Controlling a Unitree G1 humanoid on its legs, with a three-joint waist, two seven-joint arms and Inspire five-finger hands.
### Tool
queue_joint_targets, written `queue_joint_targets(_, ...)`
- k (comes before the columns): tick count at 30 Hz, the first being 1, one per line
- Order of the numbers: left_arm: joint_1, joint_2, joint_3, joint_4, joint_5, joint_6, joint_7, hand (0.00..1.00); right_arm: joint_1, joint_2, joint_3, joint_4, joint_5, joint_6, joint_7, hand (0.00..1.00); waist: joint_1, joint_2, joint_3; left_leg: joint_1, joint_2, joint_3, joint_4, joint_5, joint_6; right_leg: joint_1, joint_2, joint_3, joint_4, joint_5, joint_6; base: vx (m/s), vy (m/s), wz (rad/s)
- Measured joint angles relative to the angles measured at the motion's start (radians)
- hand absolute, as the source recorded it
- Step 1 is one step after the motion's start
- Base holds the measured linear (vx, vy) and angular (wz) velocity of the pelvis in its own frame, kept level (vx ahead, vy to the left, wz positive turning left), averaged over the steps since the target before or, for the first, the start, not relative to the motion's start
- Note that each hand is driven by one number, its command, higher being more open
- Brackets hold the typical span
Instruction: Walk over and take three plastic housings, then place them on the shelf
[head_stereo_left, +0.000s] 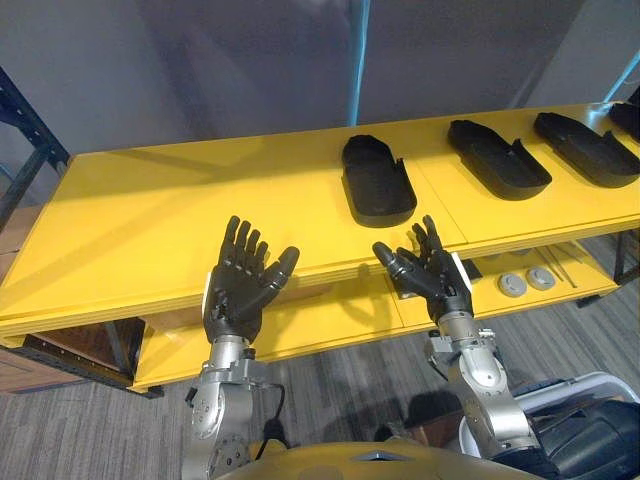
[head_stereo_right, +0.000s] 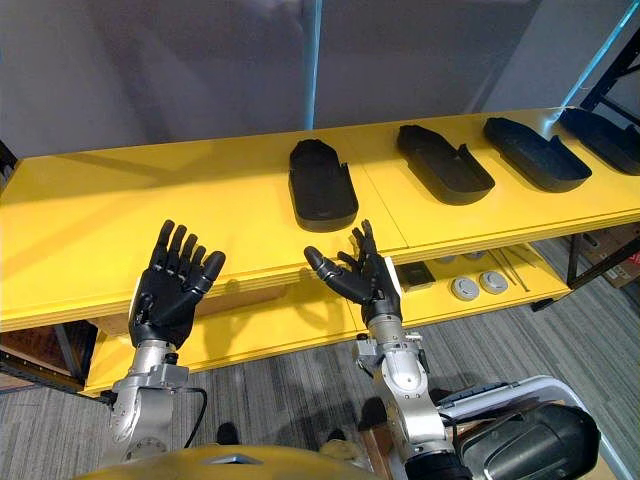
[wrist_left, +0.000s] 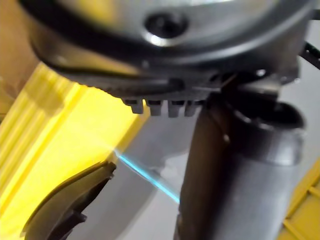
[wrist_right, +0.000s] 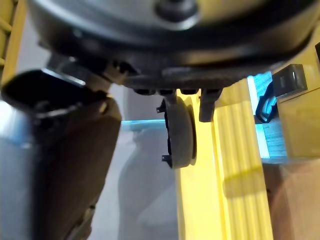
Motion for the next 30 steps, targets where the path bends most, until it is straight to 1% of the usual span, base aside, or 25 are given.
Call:
queue_joint_targets(11,0.000,-0.002,-0.027,0.000,0.003,0.000,-0.003,1.00,-0.095,0.000,-0.018,0.102,0.000,-0.005,-0.011,1.00,0.006,0.002,-0.002,-0.004,0.000,-0.020,0.000,0.013,0.002,0.007,0.001,-0.019,-0.001,0.001,0.000,-0.01,-0.004,0.05)
queue_joint_targets(17,0.000,-0.002,-0.028,0.000,0.003,0.000,-0.004,1.00,-0.153,0.000,-0.020,0.157,0.000,0.014,-0.013,1.00,0.008,0.004,-0.005,-0.002,0.001,-0.027,0.000,0.015,0.003,0.017,0.003,-0.025,-0.001,0.004,-0.003,0.00,-0.003,0.02)
queue_joint_targets(21,-0.001,-0.002,-0.031,0.000,0.003,0.000,-0.004,1.00,-0.198,0.000,-0.022,0.200,0.001,0.038,-0.039,1.00,0.012,0.009,-0.014,-0.002,0.001,-0.030,0.000,0.016,0.002,0.018,0.003,-0.028,-0.001,0.004,-0.003,0.00,0.000,0.00)
queue_joint_targets(25,-0.001,-0.003,-0.034,0.000,0.003,0.000,-0.003,1.00,-0.205,0.001,-0.028,0.213,0.001,0.043,-0.069,1.00,0.023,0.013,-0.020,-0.002,0.001,-0.033,0.000,0.018,0.003,0.020,0.003,-0.031,-0.001,0.004,-0.004,0.00,-0.002,0.01)
queue_joint_targets(30,-0.001,-0.002,-0.040,0.001,0.004,0.000,0.000,1.00,-0.257,0.014,-0.038,0.283,-0.023,0.043,-0.124,1.00,0.030,0.013,-0.020,-0.003,0.001,-0.038,0.000,0.020,0.001,0.020,0.003,-0.035,-0.002,0.001,0.000,0.00,0.000,0.00)
